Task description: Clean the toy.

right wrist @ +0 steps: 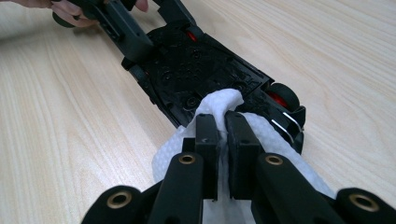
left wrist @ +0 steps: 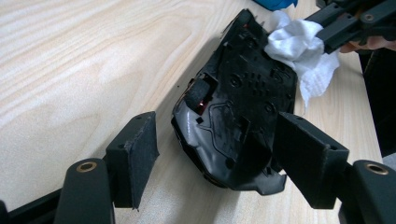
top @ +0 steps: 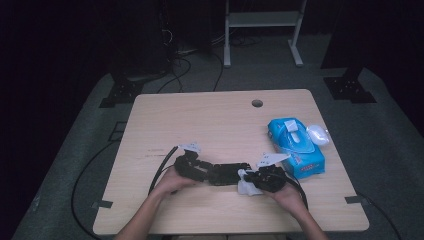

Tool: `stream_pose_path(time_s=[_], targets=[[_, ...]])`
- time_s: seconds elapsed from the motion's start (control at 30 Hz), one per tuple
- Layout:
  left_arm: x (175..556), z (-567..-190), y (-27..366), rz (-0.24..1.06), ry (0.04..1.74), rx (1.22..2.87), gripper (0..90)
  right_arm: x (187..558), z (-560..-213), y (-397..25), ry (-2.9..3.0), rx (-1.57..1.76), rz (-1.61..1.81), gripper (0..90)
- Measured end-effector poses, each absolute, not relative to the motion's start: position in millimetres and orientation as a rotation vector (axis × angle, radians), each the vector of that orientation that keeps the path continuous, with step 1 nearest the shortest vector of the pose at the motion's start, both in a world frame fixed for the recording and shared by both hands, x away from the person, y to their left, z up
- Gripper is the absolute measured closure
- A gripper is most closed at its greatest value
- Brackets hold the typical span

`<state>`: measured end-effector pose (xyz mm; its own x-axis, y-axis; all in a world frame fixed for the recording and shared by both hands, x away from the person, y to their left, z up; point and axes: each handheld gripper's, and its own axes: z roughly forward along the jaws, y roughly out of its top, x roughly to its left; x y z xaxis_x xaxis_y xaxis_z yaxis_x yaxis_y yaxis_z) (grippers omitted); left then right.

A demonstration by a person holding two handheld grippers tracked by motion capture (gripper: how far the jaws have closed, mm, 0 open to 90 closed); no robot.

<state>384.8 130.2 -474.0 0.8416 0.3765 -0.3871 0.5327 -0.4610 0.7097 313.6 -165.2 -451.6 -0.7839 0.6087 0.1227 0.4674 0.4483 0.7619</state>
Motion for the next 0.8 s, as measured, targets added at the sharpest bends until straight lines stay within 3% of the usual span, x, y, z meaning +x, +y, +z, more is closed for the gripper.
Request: stream_pose_path(time_s=[0.8], targets=[[385.0,-476.2,121.9,-0.263,0.677,2.114,37.1,308.3,-453.0,-164.7,2.541,0.908,1.251,84.5]])
